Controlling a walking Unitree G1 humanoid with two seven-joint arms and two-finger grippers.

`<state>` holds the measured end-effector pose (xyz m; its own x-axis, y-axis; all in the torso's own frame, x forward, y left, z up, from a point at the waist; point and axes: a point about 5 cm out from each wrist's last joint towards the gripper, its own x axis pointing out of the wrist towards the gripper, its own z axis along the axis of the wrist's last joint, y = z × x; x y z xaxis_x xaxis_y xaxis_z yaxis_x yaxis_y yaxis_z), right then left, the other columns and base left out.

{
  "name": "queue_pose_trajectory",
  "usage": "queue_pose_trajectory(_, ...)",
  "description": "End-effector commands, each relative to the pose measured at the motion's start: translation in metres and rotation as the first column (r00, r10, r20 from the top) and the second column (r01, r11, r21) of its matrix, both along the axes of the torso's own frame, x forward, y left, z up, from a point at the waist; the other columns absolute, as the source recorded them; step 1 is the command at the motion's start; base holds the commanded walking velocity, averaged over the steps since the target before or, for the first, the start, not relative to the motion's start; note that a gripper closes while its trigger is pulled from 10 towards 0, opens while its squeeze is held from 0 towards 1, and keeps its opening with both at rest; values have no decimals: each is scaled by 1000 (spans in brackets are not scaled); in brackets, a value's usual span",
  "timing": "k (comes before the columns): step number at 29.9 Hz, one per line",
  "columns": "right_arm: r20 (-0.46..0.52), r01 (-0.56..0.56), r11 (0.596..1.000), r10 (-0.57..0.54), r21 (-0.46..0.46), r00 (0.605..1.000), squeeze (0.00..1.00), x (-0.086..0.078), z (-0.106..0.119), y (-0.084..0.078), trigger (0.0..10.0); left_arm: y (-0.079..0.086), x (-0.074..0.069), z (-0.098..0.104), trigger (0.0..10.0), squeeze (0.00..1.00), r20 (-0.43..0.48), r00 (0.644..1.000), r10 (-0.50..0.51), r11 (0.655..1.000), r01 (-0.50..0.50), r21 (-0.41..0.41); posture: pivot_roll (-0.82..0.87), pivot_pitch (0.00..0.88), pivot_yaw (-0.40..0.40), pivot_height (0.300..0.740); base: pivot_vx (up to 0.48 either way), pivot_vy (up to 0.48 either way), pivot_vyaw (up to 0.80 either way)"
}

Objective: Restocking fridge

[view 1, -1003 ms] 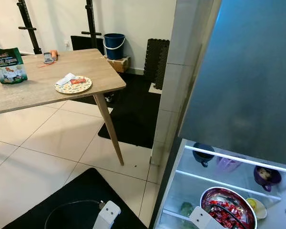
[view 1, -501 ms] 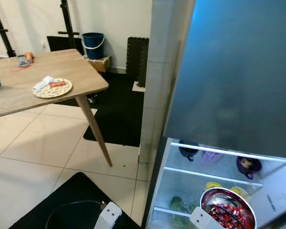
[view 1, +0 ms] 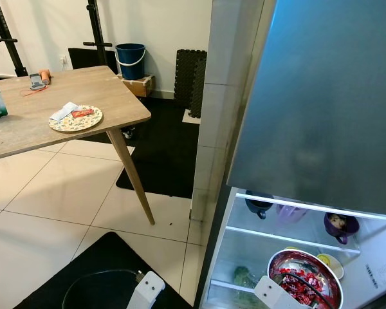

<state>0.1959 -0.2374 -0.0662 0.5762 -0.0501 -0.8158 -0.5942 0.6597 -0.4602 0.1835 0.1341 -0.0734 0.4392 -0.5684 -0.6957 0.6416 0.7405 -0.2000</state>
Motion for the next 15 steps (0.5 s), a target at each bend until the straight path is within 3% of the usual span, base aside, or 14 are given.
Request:
queue_pose_trajectory(1, 23, -3, 1000, 3, -1, 1000, 0, 6, 4, -1, 10000, -3, 2, 2, 10000, 0, 15, 1000, -17, 1000, 17, -2, -119, 0, -24, 690, 0, 0, 0)
queue_pose_trajectory(15, 79, -38, 999, 38, -1, 996, 0, 26, 15, 3, 10000, -9, 17, 11, 10000, 0, 79, 996, -51, 999, 52, -14, -117, 0, -24, 630, 0, 0, 0)
